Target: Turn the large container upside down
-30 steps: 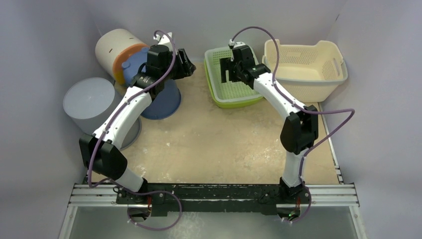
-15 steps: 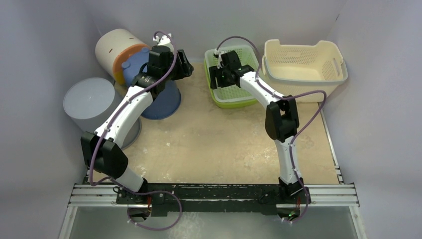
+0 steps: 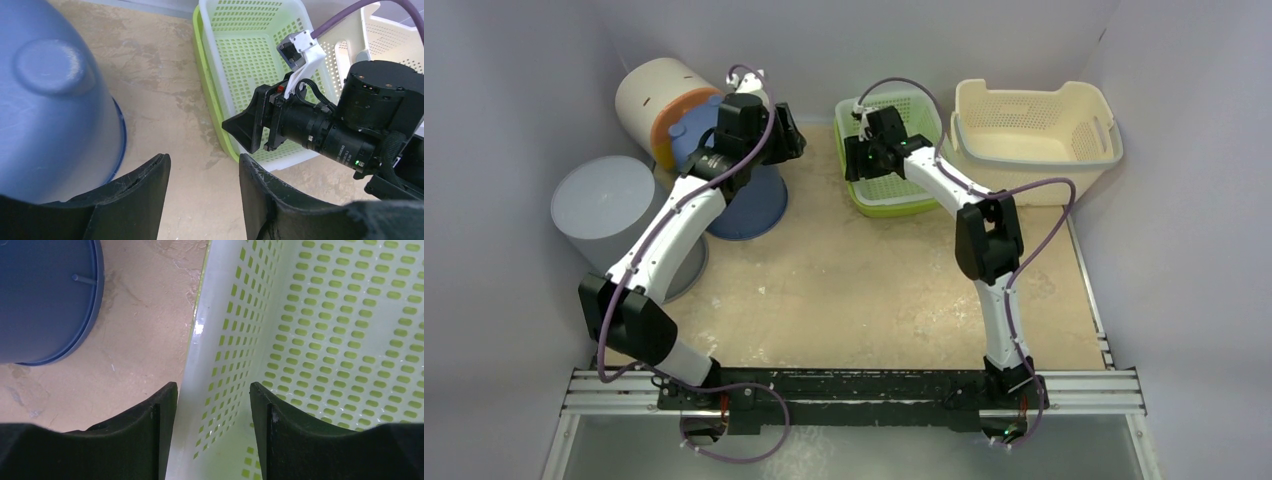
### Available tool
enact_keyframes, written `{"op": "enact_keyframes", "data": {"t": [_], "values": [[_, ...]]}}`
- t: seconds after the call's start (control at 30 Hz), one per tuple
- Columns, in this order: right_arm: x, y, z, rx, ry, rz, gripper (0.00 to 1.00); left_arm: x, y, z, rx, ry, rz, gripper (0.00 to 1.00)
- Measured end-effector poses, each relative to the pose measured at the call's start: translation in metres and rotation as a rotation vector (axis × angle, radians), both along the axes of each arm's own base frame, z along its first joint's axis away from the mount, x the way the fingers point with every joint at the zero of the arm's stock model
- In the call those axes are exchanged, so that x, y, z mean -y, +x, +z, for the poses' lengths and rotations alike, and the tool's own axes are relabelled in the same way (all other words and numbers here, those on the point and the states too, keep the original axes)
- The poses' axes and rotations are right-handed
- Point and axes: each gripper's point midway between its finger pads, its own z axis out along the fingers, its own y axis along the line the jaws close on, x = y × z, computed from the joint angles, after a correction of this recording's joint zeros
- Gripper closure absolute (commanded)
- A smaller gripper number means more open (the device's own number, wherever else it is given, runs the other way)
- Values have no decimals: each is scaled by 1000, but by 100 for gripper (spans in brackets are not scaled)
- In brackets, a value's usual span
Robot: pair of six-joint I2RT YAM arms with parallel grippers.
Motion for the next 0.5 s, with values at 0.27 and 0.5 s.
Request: {"op": "enact_keyframes", "data": {"t": [0.27,0.5], "values": [[-12,-6,-10,-14,34,7,75,-15,-18,18,20,48,11,47],[-10,-14,2,-11,33,-37,98,-30,-38,37,48,87,27,46]]}}
